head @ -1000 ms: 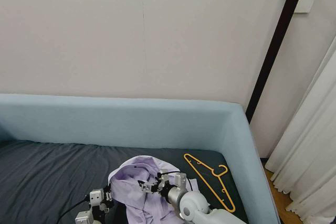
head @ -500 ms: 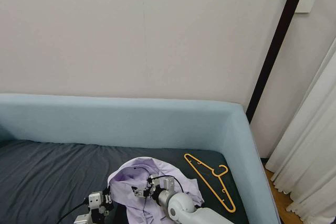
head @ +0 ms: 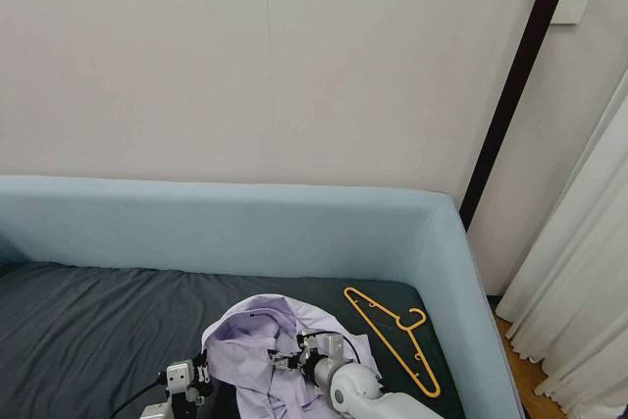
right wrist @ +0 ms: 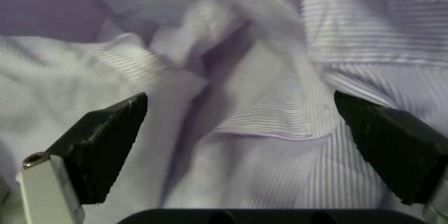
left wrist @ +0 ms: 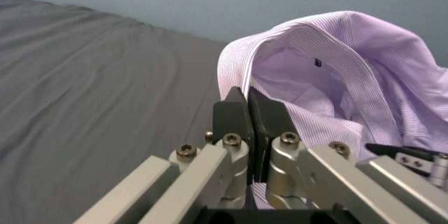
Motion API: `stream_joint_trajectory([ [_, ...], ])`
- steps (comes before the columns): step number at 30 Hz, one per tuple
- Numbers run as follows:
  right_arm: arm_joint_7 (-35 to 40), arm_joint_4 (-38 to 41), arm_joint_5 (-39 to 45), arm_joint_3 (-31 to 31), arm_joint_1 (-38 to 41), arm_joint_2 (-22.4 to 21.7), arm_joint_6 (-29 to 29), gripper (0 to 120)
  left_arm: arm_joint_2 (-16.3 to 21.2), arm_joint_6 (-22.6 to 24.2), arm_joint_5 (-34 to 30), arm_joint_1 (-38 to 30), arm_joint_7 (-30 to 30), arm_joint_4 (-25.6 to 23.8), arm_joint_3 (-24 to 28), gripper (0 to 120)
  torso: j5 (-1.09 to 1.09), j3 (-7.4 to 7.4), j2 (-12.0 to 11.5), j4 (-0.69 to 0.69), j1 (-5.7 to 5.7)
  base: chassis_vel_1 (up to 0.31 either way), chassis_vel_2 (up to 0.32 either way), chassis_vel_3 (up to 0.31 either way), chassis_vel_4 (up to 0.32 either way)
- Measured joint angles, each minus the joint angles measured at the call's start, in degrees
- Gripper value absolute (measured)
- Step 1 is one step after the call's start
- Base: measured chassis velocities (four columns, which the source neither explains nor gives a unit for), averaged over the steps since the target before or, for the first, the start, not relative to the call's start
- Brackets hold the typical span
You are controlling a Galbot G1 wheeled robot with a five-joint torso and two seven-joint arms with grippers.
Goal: Pick up the clothes from the sofa and hang them on the clothes hanger.
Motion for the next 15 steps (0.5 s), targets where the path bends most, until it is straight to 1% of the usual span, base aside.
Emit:
stream_joint_trajectory([
  [5, -0.7, -0.4, -3.3, -0.2, -0.1, -2.1, 0.3, 100, -0.2, -0.1, 0.0, -0.5, 0.0, 0.2, 0.6, 0, 0.00, 0.00, 0.0, -0.02, 0.00, 0.000, 0.000, 0.000, 0.000],
  [15, -2.7, -1.4, -3.6, 0.2, 0.4, -1.5, 0.9, 100, -0.1, -0.1, 0.0, -0.4, 0.0, 0.2, 0.9, 0, -0.01, 0.00, 0.0, -0.01, 0.00, 0.000, 0.000, 0.000, 0.000],
])
